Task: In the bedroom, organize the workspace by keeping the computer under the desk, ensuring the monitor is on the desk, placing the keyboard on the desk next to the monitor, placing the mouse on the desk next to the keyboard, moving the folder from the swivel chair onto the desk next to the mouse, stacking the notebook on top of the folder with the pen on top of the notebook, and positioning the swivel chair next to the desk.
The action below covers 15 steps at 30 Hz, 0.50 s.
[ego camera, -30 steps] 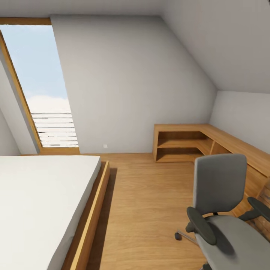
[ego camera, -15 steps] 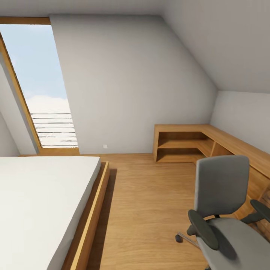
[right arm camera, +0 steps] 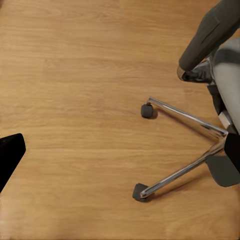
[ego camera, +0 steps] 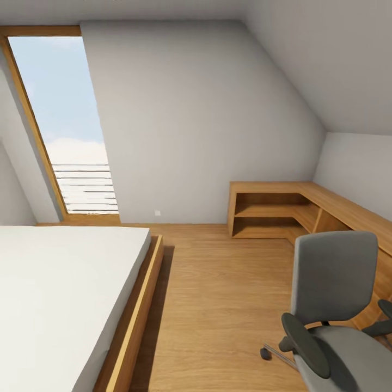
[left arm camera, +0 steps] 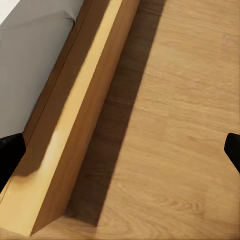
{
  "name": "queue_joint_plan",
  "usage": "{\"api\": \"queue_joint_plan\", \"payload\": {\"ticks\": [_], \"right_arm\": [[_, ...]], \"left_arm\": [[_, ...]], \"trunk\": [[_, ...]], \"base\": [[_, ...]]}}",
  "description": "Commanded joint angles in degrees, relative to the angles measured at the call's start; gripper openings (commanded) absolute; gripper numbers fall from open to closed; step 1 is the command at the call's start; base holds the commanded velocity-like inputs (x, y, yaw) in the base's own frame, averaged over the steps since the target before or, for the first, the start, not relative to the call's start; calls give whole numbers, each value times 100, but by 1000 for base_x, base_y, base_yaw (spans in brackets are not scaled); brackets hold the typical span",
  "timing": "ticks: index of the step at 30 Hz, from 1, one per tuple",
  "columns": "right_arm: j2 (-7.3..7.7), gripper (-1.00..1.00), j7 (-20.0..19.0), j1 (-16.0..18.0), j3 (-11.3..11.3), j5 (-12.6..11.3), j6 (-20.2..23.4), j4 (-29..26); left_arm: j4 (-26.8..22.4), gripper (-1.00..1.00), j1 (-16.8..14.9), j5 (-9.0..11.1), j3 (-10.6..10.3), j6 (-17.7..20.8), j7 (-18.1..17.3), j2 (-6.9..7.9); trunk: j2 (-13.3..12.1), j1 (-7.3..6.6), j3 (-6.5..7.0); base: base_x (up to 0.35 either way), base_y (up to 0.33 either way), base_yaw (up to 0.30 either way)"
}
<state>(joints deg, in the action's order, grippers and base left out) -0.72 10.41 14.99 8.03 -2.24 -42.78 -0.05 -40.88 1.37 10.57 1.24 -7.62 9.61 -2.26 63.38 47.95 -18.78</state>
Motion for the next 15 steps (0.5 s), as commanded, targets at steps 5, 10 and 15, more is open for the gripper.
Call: {"api": "queue_joint_plan", "payload": {"ticks": [5, 10, 15], "right_arm": [[1, 100, 31, 4, 49, -22, -7, 5], [1, 100, 31, 4, 49, -22, -4, 5], [1, 100, 31, 4, 49, -22, -3, 8]], "left_arm": [[-7, 100, -1, 42, 5, -13, 5, -2], [-7, 100, -1, 42, 3, -16, -1, -2], [-7, 100, -3, 42, 6, -18, -8, -4]], "trunk": [[4, 1, -5], [4, 1, -5], [4, 1, -5]], "base": [[0, 0, 17], [6, 65, 4], [52, 117, 1]]}}
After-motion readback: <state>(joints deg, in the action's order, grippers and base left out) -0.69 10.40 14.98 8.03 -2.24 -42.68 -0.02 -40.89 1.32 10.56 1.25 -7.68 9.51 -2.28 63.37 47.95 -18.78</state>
